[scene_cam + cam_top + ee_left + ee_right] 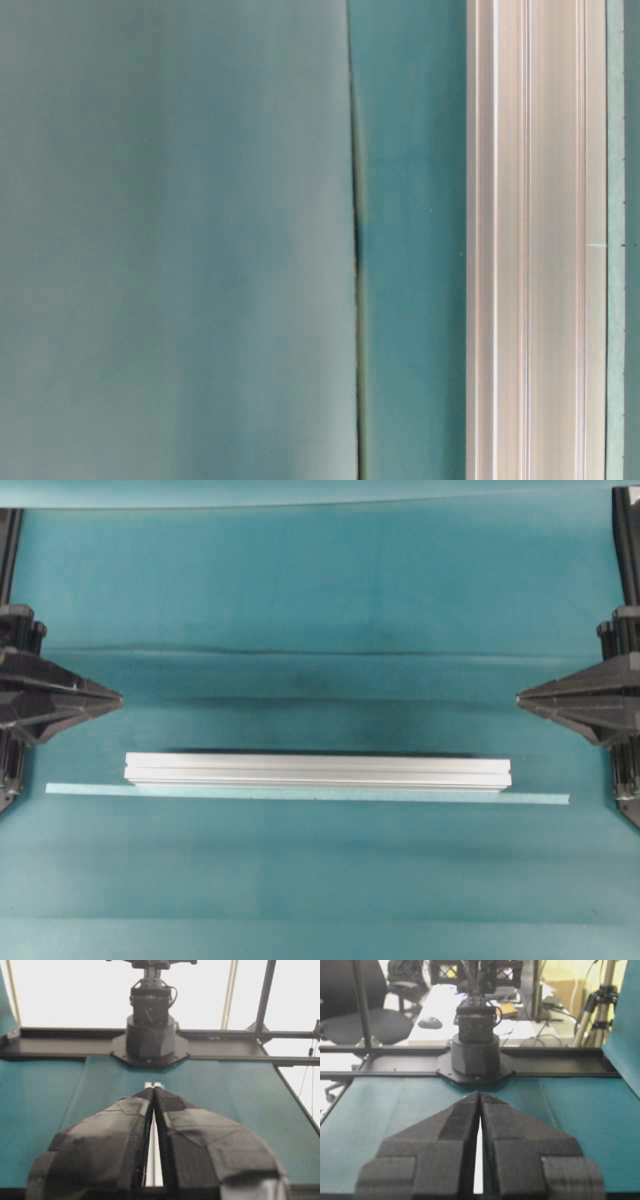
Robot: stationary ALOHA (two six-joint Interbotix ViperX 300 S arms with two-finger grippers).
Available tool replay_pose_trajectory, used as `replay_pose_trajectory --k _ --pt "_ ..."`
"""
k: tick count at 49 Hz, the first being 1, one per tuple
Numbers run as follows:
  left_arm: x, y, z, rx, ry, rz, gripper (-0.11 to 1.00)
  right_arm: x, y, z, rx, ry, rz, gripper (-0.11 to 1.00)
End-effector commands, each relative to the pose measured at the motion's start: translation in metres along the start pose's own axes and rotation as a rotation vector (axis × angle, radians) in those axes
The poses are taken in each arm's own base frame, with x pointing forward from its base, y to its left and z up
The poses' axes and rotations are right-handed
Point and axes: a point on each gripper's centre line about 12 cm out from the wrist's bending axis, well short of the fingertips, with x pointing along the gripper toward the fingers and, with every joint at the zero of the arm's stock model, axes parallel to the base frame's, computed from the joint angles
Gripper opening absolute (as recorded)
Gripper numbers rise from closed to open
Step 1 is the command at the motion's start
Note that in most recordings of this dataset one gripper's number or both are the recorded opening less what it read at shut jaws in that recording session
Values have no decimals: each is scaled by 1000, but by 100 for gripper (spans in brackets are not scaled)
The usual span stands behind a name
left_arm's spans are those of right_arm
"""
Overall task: Lift the metal rail with both hands.
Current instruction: 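Move both grippers inward toward the two ends of the silver rail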
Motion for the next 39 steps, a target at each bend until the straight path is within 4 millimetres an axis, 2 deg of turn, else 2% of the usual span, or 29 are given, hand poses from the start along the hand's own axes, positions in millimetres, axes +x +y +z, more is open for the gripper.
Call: replay_pose_trajectory --k 1,4,7,12,23,32,39 --pt "8 9 12 -28 -8 43 14 2 -3 8 24 -29 -15 10" --pt "11 12 15 -51 5 55 15 4 -8 11 109 -34 -46 7" --pt "15 12 16 -65 27 55 6 5 -12 9 199 -25 -72 0" --pt "21 11 17 -78 78 53 -1 6 -14 3 268 14 -90 0" --pt "37 10 23 -89 257 56 -1 15 -15 -3 331 237 -110 0" --pt "52 7 22 -119 395 53 -1 27 -13 1 364 455 -116 0" --pt "63 5 17 -116 506 52 -1 41 -12 -4 346 631 -122 0"
